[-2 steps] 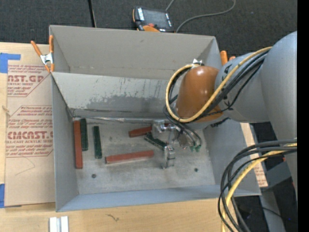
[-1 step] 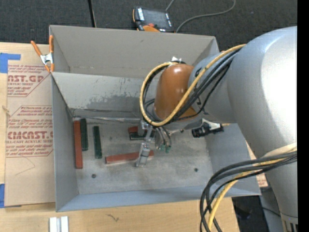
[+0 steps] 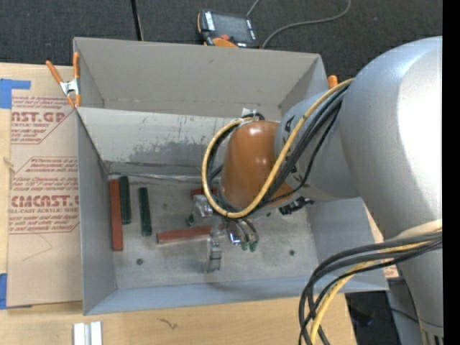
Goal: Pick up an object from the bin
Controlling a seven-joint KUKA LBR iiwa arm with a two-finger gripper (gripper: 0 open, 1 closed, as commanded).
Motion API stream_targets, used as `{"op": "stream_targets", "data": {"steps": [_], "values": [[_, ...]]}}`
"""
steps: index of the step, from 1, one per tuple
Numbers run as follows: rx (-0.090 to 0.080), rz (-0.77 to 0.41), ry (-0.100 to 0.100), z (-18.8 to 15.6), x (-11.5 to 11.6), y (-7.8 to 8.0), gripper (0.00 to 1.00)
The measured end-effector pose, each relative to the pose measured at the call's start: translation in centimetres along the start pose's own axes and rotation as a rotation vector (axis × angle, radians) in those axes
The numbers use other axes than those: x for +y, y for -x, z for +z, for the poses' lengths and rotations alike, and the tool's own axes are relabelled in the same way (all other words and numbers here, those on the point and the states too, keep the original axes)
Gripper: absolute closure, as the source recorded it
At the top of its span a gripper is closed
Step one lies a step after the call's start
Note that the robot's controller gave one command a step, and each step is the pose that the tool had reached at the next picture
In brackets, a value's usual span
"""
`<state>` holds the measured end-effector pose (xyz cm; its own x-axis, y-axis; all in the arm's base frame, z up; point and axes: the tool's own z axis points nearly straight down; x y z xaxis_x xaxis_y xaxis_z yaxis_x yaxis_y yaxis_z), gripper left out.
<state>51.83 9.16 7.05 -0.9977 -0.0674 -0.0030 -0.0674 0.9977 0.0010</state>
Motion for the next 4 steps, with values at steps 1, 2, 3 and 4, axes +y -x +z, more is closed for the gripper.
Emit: {"op": "stream_targets", "data": {"steps": [1, 2, 3, 4], "values": [[-0.005, 0.001, 0.000, -0.2, 0.0, 0.2, 1.00], [0.002, 0.001, 0.000, 0.0, 0.0, 0.0, 0.00], [0.001, 0.001, 0.000, 0.0, 0.0, 0.0, 1.00], [-0.005, 0.121, 0.001, -9.9, -0.2, 0.7, 1.00]]}}
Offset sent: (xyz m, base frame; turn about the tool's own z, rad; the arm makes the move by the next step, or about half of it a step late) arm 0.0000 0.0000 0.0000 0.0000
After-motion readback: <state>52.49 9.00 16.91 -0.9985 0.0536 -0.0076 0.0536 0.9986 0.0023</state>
